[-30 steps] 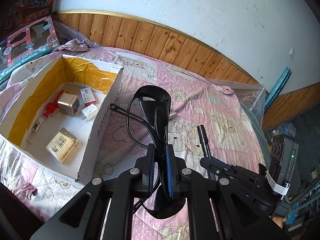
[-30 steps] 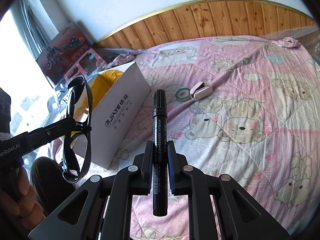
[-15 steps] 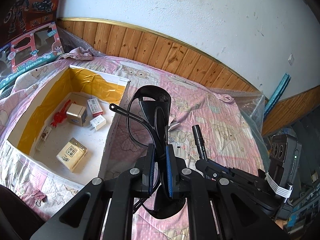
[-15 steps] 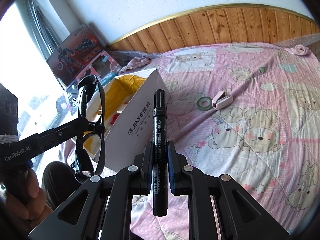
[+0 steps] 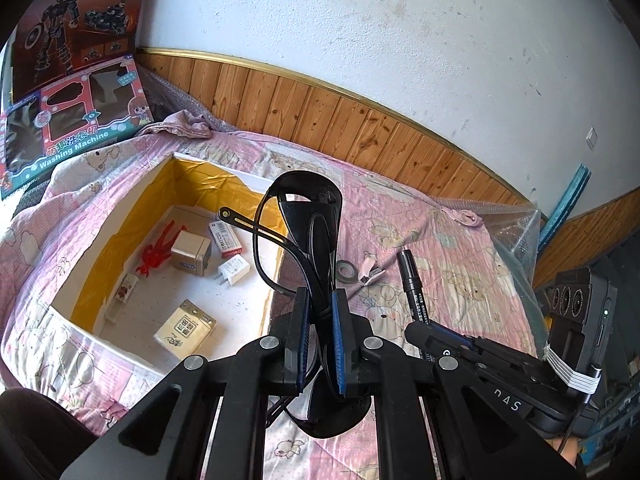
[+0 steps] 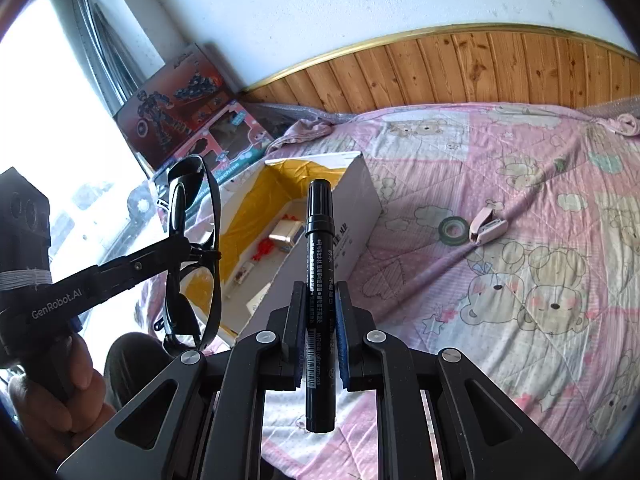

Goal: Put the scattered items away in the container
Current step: 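Lift the marker and glasses and carry them over the cardboard box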

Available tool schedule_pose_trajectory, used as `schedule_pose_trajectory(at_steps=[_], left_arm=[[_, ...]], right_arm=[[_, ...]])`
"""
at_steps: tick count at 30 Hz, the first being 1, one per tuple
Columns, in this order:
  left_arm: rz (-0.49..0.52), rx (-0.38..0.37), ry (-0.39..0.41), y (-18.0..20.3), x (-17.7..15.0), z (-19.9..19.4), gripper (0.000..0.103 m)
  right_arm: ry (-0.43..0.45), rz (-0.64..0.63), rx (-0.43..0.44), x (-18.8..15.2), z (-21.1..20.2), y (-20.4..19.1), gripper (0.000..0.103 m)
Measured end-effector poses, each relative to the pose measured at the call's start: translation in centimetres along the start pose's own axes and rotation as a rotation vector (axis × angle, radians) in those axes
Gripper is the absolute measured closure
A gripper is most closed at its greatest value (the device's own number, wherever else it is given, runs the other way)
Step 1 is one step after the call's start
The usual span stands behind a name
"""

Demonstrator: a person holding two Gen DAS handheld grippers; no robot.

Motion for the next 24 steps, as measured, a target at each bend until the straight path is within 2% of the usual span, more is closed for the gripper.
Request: schedule_pose_trajectory(at_steps=[13, 24], left_arm=[[-0.051, 0.02, 0.053, -4.8, 2.9, -2.2, 0.092], [-0.121, 0.025, 0.065, -9.2, 5.0, -1.9, 0.092]], right_arm=[[-0.009, -0.056, 0.017, 3.2, 1.7, -3.4, 0.09], [-0.042, -0.102, 0.059, 6.2, 4.3, -6.8, 0.09]])
Point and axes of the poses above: each gripper's, at about its wrist camera, not at the fingertips, and z roughly the way its jaws point, y to its right, x to its top, the point moved 4 cm from there along z, roughly the way its jaws point, and after that the axes turned 14 degrees about -y, right-handed, at the moved point
